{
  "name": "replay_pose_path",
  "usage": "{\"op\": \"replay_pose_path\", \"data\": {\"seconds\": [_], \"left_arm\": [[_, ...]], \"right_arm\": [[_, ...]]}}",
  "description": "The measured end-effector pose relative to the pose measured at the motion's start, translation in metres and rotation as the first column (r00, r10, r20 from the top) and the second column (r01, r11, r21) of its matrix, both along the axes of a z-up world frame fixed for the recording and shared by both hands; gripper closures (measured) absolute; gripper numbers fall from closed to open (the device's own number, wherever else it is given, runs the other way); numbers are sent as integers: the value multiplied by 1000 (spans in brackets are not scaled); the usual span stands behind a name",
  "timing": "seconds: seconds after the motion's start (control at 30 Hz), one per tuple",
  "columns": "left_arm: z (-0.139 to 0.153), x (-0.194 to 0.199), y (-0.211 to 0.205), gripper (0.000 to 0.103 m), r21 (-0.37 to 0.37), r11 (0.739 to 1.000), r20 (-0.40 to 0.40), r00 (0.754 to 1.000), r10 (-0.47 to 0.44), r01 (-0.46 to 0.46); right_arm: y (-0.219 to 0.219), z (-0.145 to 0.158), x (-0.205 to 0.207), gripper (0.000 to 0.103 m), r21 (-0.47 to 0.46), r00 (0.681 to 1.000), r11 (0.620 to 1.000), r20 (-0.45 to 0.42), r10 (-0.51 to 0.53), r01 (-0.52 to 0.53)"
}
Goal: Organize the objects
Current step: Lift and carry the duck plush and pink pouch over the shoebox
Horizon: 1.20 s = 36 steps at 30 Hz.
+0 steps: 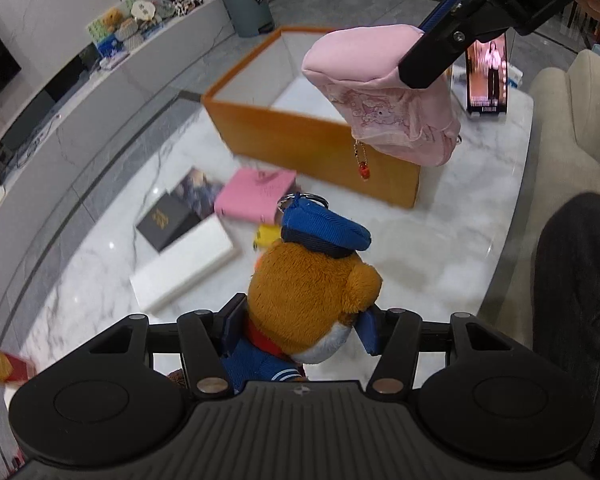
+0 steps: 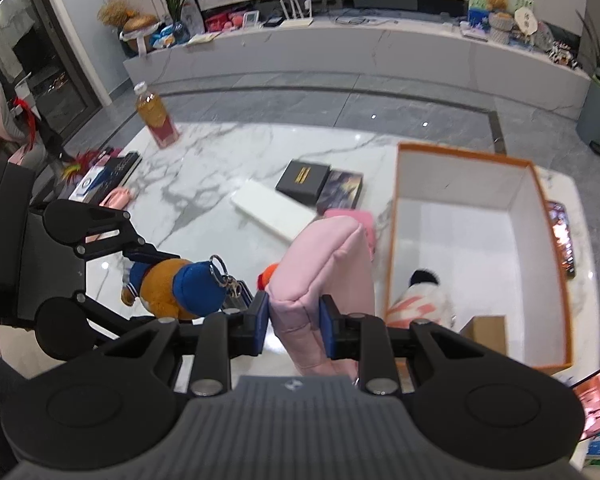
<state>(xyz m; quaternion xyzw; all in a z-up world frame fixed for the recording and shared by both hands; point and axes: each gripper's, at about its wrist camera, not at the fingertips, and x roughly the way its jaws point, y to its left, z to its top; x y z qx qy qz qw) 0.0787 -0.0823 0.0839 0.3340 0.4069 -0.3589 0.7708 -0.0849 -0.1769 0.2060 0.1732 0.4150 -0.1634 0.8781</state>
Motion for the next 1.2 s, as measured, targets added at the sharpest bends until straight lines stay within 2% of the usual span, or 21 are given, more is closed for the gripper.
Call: {"op": "replay_pose_path", "data": {"seconds": [0.2,0.33,0.63,0.7,0.8,0.93,1.07,1.13,1.2], "left_arm": [[18,6,-30,38,-20,999,25,999,-32,33],[20,11,-50,38,-37,998,23,999,-42,43],[22,21,-100,38,-76,996,30,998,-48,50],[25,26,-110,38,-99,995,41,999,-29,33],[32,42,-121,38,-170,985,0,1000,11,-11],[34,63,-136,38,-207,976,-18,998,62,-64],[28,90,-146,38,-271,948,-81,986,149,-165],[24,103,-147,38,-320,920,-136,971,194,-228],[18,117,-145,38,-369,878,-207,948,242,-305]], "right_arm": [[-15,26,-13,75,-33,999,999,29,-32,33],[-26,38,-22,75,-59,998,997,32,-52,54],[-64,36,-39,75,-75,993,990,21,-119,121],[-74,34,-44,75,-74,990,987,23,-138,140],[-91,33,-51,75,-64,985,983,34,-170,172],[-112,24,-58,75,-52,979,978,33,-202,204],[-133,10,-60,75,-35,974,973,25,-226,226],[-143,2,-60,75,-23,971,971,22,-237,237],[-152,-6,-58,75,-12,969,969,20,-245,245]]}}
